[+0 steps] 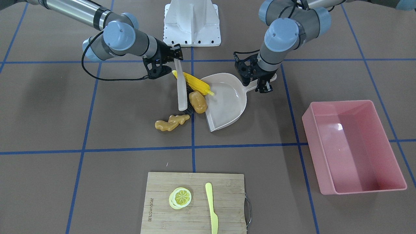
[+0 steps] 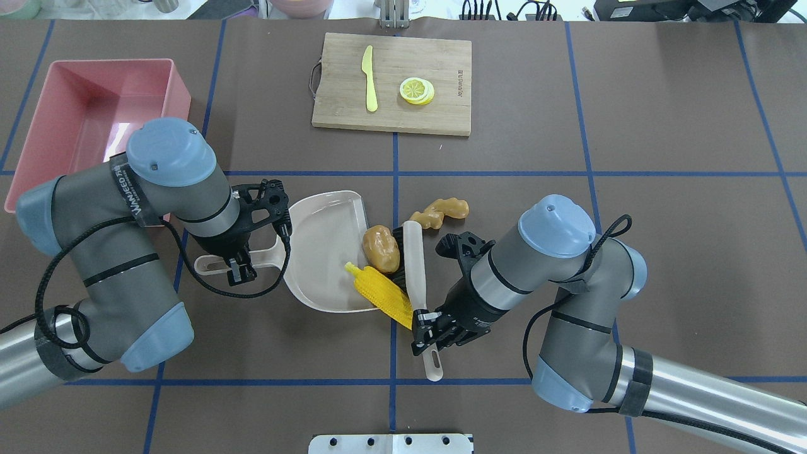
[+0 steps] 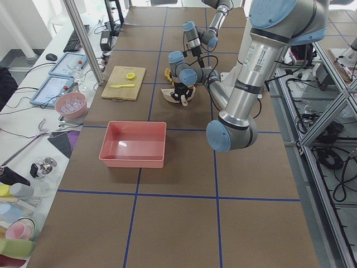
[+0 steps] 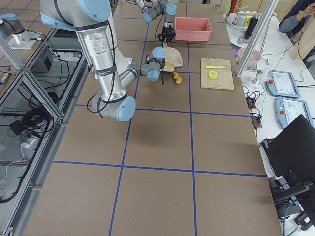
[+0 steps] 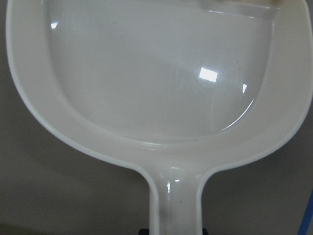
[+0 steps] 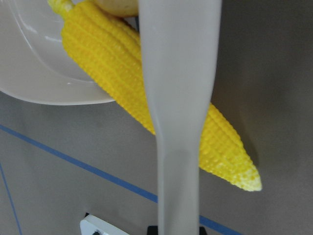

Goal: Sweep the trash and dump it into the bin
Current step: 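Sweep the corn and potato with the brush toward the dustpan held by the left gripper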

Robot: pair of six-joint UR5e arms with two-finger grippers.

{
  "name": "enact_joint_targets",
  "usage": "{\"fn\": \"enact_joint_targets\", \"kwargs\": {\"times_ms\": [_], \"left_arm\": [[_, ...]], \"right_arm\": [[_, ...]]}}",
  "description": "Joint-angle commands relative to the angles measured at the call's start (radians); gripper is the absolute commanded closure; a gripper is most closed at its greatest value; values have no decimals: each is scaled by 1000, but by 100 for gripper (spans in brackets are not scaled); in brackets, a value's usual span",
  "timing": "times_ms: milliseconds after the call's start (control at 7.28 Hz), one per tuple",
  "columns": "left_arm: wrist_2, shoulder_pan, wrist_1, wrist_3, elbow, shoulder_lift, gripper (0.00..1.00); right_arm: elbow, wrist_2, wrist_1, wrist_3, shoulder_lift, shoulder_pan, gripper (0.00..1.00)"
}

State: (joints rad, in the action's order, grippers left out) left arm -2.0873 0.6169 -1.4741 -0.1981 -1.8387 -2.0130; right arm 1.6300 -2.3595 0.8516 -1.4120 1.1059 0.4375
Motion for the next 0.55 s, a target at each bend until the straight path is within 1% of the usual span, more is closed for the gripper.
{"fn": "enact_joint_targets", "kwargs": {"times_ms": [0,275,412], "left_arm": [[9,0,0,0,4,-19,100],[12,-3,3,0,36,-41,100],[13,-3,2,2,53,-50,100]], "right_arm": [[-21,20,20,-22,-50,-11,100],[-22,40,110,-22,-115,-20,100],[-21,40,130,-22,-126,-22,100]]}}
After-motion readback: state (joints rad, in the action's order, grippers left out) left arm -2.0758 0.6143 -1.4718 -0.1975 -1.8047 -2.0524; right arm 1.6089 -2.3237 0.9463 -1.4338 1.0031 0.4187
